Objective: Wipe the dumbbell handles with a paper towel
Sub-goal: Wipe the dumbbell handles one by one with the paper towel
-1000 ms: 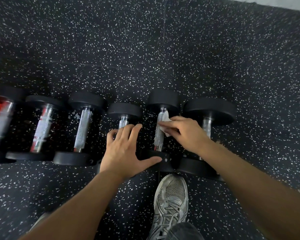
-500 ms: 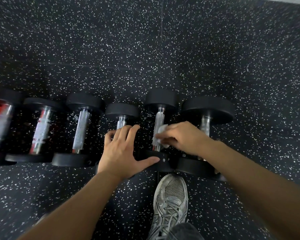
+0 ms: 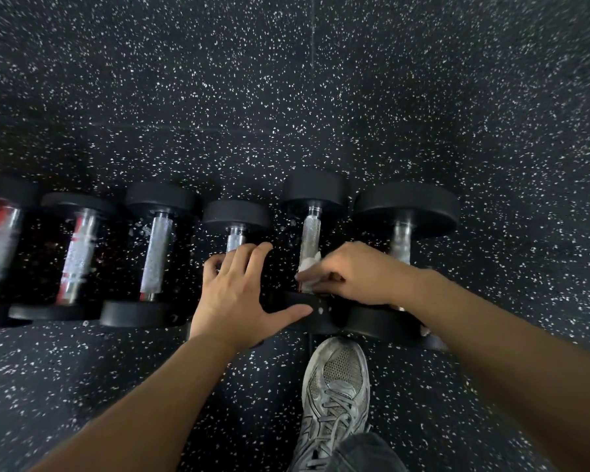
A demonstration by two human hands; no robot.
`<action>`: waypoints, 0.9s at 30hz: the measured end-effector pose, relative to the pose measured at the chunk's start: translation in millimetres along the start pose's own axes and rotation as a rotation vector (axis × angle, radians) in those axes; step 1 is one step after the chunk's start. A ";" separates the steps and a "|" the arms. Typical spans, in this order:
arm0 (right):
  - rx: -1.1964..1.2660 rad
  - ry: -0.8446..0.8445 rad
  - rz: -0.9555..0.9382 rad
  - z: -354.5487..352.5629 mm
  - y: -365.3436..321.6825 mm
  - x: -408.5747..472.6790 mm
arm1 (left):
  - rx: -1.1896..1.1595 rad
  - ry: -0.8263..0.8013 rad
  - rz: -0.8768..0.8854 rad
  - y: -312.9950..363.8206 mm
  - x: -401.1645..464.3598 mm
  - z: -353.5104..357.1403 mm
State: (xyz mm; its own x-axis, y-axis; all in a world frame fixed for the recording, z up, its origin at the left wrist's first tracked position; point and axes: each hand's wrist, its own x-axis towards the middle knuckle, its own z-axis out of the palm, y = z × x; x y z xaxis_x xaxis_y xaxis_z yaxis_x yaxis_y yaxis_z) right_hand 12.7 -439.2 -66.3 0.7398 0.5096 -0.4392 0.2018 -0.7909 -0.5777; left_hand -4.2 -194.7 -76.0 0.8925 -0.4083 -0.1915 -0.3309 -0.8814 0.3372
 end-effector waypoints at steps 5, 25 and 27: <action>0.024 0.100 0.004 -5.3 -2.5 9.3 | -0.001 -0.003 -0.003 0.7 -0.1 -1.0; -0.252 0.258 0.031 -3.7 5.4 3.6 | -0.058 -0.038 0.006 4.9 0.4 -3.4; -0.149 0.401 0.092 -9.2 10.6 -4.2 | -0.063 -0.022 0.055 13.1 2.8 -4.0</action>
State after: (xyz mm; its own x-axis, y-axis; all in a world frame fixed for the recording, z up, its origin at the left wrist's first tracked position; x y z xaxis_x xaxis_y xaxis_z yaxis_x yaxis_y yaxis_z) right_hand 17.6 -452.9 -64.3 0.9438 0.2859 -0.1656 0.1919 -0.8824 -0.4296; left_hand -4.8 -206.4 -68.4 0.8666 -0.4612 -0.1907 -0.3586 -0.8411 0.4049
